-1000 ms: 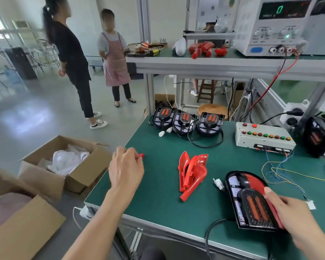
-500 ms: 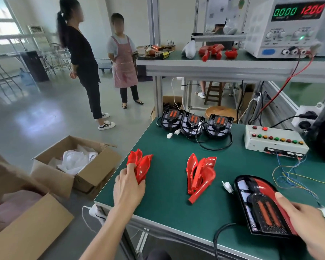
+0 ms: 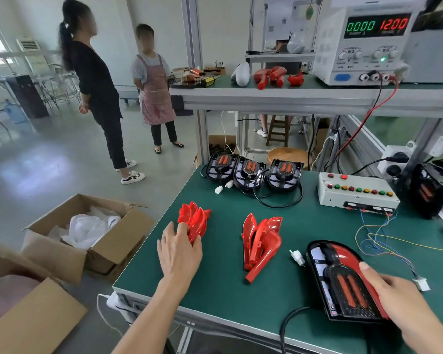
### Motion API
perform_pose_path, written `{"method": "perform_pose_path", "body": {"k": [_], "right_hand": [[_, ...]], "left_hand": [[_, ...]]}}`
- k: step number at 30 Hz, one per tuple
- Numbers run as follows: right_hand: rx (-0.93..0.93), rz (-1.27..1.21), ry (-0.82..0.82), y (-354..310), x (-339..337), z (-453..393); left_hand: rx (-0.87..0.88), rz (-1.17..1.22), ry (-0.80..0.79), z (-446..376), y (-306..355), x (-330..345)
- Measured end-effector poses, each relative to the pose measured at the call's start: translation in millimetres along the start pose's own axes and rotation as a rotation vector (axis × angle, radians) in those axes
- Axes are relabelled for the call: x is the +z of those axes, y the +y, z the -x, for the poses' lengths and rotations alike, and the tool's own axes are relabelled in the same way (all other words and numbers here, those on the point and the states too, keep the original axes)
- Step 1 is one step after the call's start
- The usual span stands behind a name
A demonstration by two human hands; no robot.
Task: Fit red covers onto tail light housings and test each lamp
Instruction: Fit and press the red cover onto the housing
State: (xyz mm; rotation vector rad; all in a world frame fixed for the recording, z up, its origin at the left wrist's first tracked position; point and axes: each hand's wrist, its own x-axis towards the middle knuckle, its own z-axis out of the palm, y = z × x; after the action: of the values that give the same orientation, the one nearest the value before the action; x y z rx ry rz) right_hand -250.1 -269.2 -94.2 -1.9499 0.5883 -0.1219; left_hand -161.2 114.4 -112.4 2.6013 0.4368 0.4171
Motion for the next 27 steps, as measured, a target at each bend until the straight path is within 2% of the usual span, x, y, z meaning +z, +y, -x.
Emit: {"method": "perform_pose_path", "body": {"k": [5,9,11,15,18,22,27], "right_hand": [[0.001,0.001,0.016,-0.1,2.1,-4.0],[0.014,0.028,-0.021,-1.8,4.8,-5.6],[0.019,0.018,-0.035,-2.7,6.3,-6.0],[0.044,-0.025,-0.044,-3.2,7.9,-7.1],[0.033,0.005,-0.021,-1.2,8.4,-8.1],[0.029,-0.001,-0.008,4.4,9.4,-12.3],[0.030,-0.021,-0.008,5.3,10.2,-12.8]], "left_hand": [[0.039,0.107,0.137,4.9,-1.7,-12.1],[0.095,0.280,0.302,9.6,18.9,-33.8],[0.121,0.410,0.235,19.2,40.3,-42.6],[0.216,0.671,-0.062,51.9,92.0,-41.4],[0.193,0.794,-0.253,79.6,128.8,-21.7],[0.166,0.663,-0.401,108.7,160.6,12.0],[0.208,0.475,-0.380,125.9,171.7,29.8]]}}
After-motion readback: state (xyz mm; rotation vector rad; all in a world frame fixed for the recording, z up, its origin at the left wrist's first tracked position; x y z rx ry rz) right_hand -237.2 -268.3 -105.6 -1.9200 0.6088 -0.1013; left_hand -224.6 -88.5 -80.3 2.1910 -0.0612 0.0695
